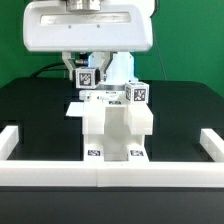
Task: Assemble chair
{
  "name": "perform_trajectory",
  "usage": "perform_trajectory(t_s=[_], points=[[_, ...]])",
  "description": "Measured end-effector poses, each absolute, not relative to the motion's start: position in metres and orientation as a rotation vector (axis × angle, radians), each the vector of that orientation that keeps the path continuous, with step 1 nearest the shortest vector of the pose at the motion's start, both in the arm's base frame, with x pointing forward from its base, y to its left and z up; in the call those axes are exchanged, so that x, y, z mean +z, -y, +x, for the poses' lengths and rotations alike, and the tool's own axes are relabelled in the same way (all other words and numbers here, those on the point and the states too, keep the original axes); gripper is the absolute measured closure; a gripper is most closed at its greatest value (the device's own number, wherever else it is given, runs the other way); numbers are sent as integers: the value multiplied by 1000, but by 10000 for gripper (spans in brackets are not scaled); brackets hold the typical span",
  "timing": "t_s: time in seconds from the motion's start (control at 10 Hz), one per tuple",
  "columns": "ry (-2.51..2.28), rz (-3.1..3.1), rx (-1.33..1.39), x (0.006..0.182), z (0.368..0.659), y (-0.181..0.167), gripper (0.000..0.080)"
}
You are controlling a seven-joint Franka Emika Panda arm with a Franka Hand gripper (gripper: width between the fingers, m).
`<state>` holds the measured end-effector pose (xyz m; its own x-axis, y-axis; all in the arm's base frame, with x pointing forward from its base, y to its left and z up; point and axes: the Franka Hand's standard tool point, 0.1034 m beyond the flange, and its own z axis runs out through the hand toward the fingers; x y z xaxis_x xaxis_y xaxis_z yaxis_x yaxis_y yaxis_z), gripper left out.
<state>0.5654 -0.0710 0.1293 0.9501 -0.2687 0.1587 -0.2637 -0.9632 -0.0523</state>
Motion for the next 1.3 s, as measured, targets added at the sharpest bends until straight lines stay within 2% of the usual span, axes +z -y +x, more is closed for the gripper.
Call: perform_trajectory(t_s=[0.3,1.3], points=[[-345,-3123,-252,122,568,69,524],[-371,-3138,-252,122,573,66,524]])
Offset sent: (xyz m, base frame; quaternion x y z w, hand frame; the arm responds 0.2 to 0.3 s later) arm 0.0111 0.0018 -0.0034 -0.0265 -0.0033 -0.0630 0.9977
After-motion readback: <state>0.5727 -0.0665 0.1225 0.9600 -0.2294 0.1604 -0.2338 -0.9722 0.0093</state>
